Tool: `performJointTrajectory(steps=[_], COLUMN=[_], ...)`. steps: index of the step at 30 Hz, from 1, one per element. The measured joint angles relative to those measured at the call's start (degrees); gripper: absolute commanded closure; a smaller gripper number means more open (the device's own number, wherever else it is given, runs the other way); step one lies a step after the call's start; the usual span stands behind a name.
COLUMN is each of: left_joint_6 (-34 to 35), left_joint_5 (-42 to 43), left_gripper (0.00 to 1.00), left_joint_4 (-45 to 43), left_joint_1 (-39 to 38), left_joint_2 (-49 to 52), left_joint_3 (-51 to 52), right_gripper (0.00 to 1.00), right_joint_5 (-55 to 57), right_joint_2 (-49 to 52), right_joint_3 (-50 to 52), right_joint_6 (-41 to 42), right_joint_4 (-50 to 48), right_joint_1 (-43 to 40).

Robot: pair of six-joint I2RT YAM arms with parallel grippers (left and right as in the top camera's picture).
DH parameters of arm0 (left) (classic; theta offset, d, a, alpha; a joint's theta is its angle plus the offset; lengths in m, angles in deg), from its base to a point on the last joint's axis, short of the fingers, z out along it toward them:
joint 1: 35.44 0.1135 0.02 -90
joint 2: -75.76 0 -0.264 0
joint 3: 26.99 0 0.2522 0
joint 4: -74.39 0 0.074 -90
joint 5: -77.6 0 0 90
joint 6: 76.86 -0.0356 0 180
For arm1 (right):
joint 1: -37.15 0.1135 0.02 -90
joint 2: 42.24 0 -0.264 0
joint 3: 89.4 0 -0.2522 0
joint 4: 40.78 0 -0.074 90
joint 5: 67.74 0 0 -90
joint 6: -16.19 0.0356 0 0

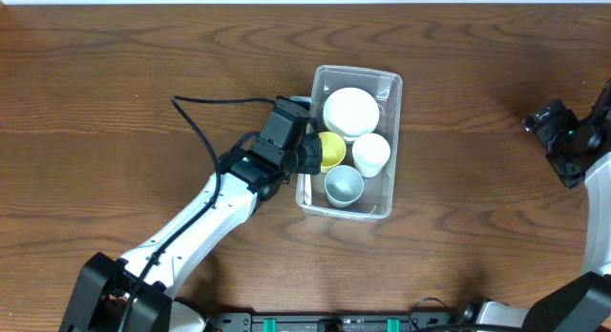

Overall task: Pack container
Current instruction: 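Lower the fork into the container beside the yellow cup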

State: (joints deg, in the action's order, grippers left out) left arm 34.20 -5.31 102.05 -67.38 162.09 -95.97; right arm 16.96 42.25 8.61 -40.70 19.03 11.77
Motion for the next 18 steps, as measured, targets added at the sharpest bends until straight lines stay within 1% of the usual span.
performJointTrajectory(steps=[5,9,18], left_joint_6=[-0.1,-0.2,-0.3], left_joint_5=[0.0,0.4,0.7], left_gripper=[0.66,0.67,0.66], left_joint_4=[0.4,3.1,5.6], left_joint_1=[0.0,-0.2,-2.4], left_joint_2=[0.0,0.0,-0.2], left_joint_3=[0.0,0.0,-0.4], right_gripper=[0.02,0.01,0.01], right_joint_5=[0.0,0.0,0.0], right_joint_2=[0.0,0.0,0.0], right_joint_3=[0.0,0.0,0.0], right_joint_6=[0.0,0.0,0.2], right_joint_4=[0.0,0.0,0.0], right_joint_1=[0.0,0.0,0.0])
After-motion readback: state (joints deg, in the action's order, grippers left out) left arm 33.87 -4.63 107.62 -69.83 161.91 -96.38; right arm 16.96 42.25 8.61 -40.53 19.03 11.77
